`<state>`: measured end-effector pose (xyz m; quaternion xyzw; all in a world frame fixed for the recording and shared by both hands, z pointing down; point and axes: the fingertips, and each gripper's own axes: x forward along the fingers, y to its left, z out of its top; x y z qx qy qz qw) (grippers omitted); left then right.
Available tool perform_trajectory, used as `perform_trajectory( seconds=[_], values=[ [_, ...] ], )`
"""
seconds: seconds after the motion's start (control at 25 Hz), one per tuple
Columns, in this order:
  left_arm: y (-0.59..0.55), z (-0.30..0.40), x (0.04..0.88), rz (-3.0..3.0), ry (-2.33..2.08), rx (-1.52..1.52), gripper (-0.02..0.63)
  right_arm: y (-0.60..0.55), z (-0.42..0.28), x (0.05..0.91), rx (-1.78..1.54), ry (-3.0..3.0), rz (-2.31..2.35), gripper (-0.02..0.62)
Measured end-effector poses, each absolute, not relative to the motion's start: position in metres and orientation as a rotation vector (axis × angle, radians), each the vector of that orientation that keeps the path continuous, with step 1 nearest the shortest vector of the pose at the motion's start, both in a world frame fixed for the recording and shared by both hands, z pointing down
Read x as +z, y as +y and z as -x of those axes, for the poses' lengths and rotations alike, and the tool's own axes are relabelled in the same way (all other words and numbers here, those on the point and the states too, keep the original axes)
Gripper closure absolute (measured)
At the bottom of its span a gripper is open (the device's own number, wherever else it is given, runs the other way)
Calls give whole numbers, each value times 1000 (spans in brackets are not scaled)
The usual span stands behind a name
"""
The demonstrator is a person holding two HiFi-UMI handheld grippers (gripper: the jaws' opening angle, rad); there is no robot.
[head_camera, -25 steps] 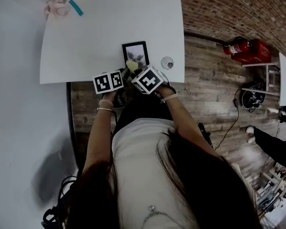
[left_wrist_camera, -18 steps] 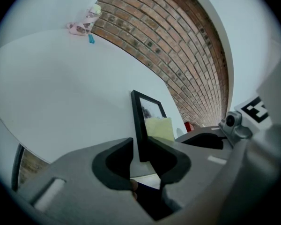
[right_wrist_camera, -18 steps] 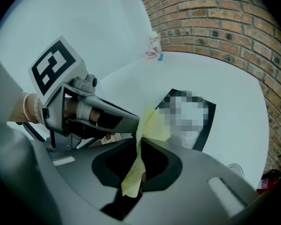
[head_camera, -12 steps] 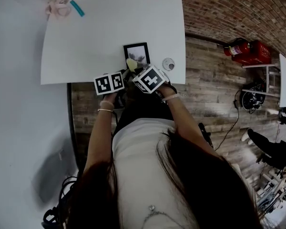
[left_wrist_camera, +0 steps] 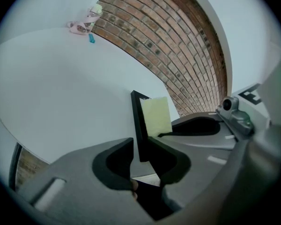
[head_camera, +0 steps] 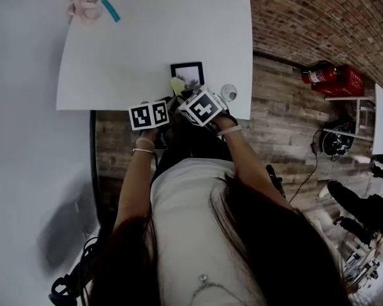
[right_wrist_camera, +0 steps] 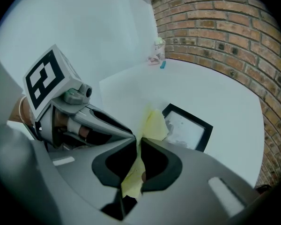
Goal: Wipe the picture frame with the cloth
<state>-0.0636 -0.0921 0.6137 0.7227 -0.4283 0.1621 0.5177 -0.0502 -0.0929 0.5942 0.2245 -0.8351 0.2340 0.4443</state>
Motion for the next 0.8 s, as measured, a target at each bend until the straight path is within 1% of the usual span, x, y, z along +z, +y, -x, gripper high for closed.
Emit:
perform_trajectory(
  seconds=[0.8],
  values=[
    [-93,63,614,-1712,-1029,330,522,-114,63,605,549,-2040,-451,560]
  ],
)
